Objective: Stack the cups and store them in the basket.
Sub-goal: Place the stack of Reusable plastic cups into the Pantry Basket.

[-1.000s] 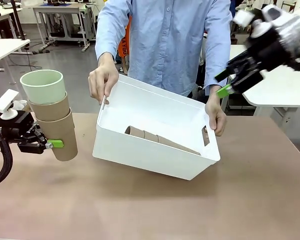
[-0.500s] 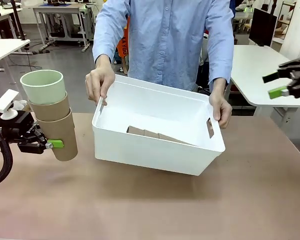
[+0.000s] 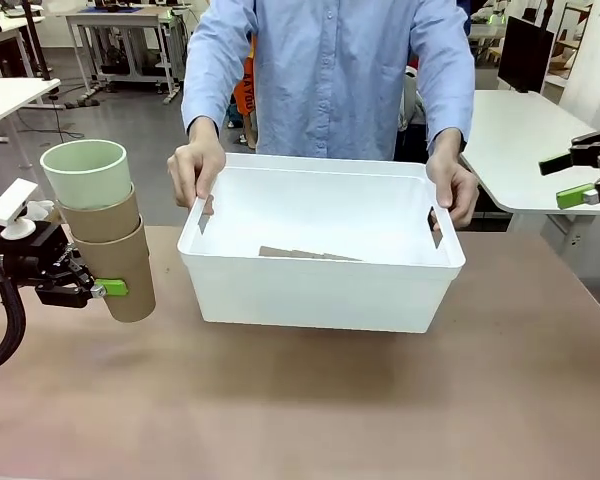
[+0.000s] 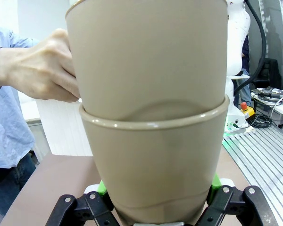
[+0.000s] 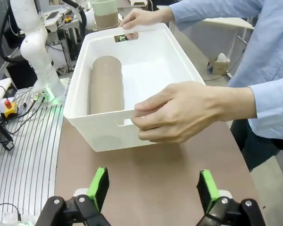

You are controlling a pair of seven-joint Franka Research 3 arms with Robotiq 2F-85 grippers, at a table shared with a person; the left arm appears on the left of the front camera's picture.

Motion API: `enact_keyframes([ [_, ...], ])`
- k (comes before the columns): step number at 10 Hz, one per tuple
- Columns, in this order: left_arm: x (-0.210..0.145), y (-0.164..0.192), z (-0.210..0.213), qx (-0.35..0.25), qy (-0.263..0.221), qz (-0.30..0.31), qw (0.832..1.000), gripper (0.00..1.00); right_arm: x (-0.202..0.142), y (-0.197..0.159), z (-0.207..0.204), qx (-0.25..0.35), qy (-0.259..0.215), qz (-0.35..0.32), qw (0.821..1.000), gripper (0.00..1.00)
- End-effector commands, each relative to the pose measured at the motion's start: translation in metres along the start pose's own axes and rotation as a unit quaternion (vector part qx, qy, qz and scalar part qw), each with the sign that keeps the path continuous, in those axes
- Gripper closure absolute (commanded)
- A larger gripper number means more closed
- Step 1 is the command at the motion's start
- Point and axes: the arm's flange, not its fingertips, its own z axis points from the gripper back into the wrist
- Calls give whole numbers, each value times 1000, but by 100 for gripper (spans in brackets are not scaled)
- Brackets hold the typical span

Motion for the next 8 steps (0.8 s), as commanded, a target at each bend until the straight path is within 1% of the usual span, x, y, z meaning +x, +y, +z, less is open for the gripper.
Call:
enact_keyframes([
  [1, 5, -1, -1, -2, -4, -9, 1000, 15, 4, -1, -1, -11, 3, -6, 1000, 0],
  [8, 5, -1, -1, -2, -4, -9, 1000, 15, 4, -1, -1, -11, 3, -6, 1000, 0],
])
